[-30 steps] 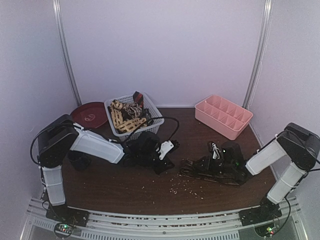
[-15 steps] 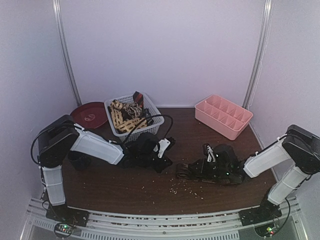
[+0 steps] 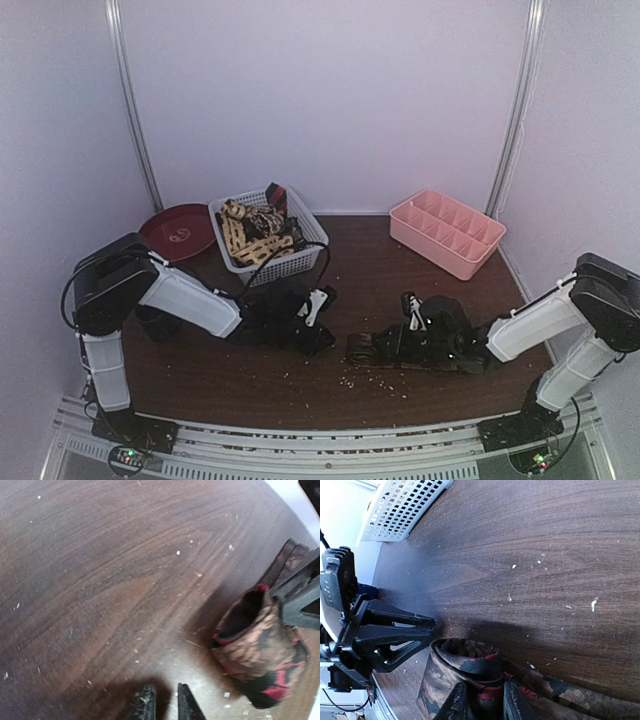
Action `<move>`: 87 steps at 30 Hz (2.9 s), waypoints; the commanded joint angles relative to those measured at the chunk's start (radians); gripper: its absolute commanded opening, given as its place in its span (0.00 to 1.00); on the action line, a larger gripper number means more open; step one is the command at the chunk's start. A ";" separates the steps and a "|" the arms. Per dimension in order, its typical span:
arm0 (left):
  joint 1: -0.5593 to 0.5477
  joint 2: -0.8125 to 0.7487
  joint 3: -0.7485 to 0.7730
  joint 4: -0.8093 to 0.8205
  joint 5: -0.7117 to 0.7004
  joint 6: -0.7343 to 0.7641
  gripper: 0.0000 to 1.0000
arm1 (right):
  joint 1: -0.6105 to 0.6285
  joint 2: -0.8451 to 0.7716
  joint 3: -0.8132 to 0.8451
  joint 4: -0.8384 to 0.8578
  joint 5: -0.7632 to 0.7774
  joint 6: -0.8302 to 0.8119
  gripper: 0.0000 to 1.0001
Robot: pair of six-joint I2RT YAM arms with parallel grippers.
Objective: Roll the ties
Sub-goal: Roll the tie at the center of the board.
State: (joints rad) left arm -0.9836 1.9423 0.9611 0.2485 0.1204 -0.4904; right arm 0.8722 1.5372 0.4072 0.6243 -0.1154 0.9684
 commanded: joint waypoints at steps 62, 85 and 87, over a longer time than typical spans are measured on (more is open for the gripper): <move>-0.053 -0.144 -0.066 0.020 -0.002 -0.050 0.24 | 0.168 0.044 0.064 -0.138 0.159 0.050 0.25; -0.027 -0.003 -0.093 0.210 0.211 -0.082 0.00 | 0.164 0.021 0.026 -0.129 0.182 -0.013 0.26; -0.027 0.005 -0.091 0.242 0.259 -0.098 0.00 | 0.162 0.015 0.022 -0.126 0.183 -0.018 0.26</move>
State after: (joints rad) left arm -1.0142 1.9266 0.8677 0.3660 0.2440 -0.5571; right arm 1.0321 1.5631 0.4633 0.5560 0.0410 0.9817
